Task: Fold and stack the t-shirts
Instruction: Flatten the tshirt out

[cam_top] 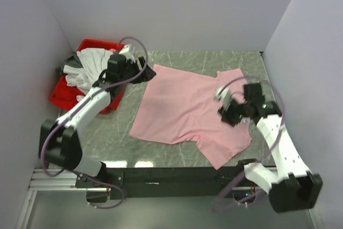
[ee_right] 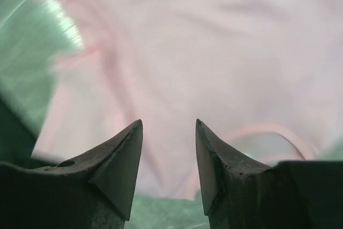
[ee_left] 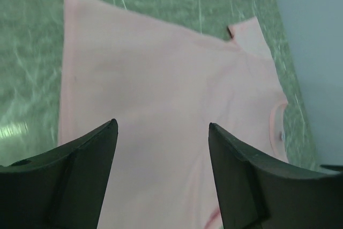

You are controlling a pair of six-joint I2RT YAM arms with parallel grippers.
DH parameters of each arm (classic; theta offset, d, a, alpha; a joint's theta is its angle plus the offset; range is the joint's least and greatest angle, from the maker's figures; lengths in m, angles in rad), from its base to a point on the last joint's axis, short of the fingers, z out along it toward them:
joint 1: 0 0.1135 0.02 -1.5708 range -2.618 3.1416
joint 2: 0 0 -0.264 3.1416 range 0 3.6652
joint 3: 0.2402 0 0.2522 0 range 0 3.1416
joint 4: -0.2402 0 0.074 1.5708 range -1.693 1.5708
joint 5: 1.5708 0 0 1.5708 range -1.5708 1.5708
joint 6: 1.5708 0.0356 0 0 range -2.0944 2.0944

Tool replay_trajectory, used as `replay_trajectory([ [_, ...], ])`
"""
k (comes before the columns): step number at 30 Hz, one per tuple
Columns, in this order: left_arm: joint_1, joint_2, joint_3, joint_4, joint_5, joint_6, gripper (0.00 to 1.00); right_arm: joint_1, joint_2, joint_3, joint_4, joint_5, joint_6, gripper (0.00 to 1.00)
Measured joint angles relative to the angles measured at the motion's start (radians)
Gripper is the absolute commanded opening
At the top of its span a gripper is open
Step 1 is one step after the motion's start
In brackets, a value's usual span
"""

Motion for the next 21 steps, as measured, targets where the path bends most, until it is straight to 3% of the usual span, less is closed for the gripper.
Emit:
replay_trajectory([
  [4,0.074,0.230,0.179,0.042,0.059,-0.009,0.72,-0.285,0.275,0.196,0.215,-0.055,0.226,0.50],
  [6,0.107,0.346,0.258,0.047,0.082,-0.011,0.71,-0.342,0.428,0.264,0.325,-0.058,0.321,0.50],
  [10,0.149,0.579,0.439,0.025,0.130,-0.010,0.72,-0.362,0.672,0.362,0.419,-0.027,0.501,0.50],
  [15,0.156,0.798,0.652,-0.024,0.179,-0.010,0.72,-0.362,0.938,0.613,0.464,0.083,0.688,0.48],
  [21,0.157,0.960,0.862,-0.089,0.192,-0.011,0.66,-0.384,1.078,0.776,0.478,0.140,0.781,0.48],
])
